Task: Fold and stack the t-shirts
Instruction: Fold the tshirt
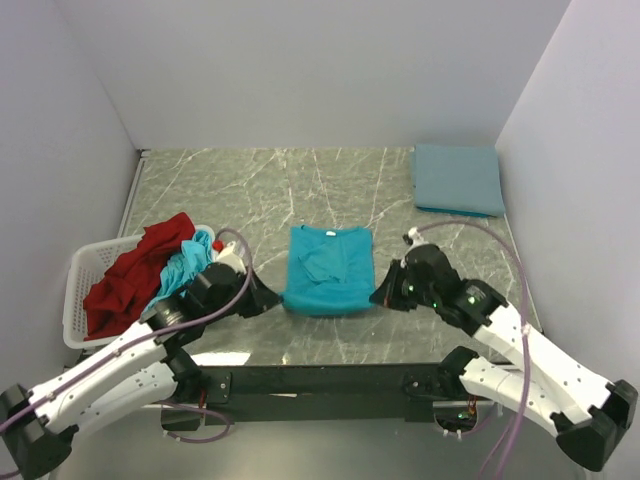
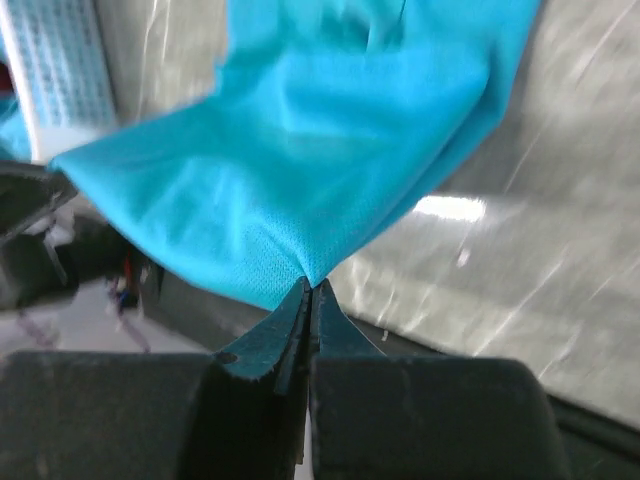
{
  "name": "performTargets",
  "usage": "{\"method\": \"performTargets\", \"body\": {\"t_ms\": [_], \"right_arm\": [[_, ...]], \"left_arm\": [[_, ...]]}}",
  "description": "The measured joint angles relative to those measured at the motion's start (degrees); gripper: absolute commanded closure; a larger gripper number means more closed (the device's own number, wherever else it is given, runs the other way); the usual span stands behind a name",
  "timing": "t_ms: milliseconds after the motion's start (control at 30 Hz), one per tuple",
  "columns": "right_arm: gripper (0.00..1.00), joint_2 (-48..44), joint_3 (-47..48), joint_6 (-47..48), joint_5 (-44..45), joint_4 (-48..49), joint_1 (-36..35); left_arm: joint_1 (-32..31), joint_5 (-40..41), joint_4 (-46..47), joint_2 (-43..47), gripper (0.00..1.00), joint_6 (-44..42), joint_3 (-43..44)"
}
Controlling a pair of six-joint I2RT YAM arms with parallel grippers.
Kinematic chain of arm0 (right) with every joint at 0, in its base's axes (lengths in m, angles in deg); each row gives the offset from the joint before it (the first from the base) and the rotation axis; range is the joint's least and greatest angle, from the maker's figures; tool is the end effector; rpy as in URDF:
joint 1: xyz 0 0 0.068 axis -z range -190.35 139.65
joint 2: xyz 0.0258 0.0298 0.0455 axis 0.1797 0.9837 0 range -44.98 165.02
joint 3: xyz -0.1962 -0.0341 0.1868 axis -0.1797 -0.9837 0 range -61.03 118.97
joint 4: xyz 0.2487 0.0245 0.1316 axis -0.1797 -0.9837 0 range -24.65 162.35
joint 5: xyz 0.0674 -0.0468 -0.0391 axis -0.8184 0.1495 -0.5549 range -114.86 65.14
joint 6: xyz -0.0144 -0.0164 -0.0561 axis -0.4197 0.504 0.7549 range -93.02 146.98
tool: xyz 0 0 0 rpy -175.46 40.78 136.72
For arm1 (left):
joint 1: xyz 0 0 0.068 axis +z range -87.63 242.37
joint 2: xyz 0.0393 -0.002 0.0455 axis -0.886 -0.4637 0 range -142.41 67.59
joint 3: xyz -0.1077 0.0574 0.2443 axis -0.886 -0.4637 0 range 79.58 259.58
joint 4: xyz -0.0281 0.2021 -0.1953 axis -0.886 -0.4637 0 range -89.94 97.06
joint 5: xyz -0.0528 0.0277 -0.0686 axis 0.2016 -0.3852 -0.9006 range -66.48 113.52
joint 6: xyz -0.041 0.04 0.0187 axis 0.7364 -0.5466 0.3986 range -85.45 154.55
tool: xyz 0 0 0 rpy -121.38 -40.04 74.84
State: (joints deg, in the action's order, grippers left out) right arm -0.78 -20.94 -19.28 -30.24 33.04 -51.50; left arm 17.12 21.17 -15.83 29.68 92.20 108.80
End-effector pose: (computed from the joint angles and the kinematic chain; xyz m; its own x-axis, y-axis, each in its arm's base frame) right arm 0.1384 0.1265 0.2571 -0.8682 0.1966 -0.4557 -0.1145 0.8141 0.5693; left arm 0.1294 -0.1332 0.2326 -0.8175 -0.3743 -0.4378 0.0814 0.6774 -0.7311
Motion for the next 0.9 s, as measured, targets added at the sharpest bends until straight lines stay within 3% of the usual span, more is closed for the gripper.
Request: {"method": "performTargets", "body": {"t_ms": [300, 900], "right_arm": [[1.0, 11.54, 6.29, 8.35, -1.46, 3.65, 11.67], [1.0, 28.15, 17.9, 14.95, -9.97, 9.35, 21.94]], "left_arm": [[4.48, 9.22, 8.52, -13.79, 1.0, -4.74, 9.44], [16.9, 4.26, 19.54, -36.85, 1.0, -12.57, 24.46]]}}
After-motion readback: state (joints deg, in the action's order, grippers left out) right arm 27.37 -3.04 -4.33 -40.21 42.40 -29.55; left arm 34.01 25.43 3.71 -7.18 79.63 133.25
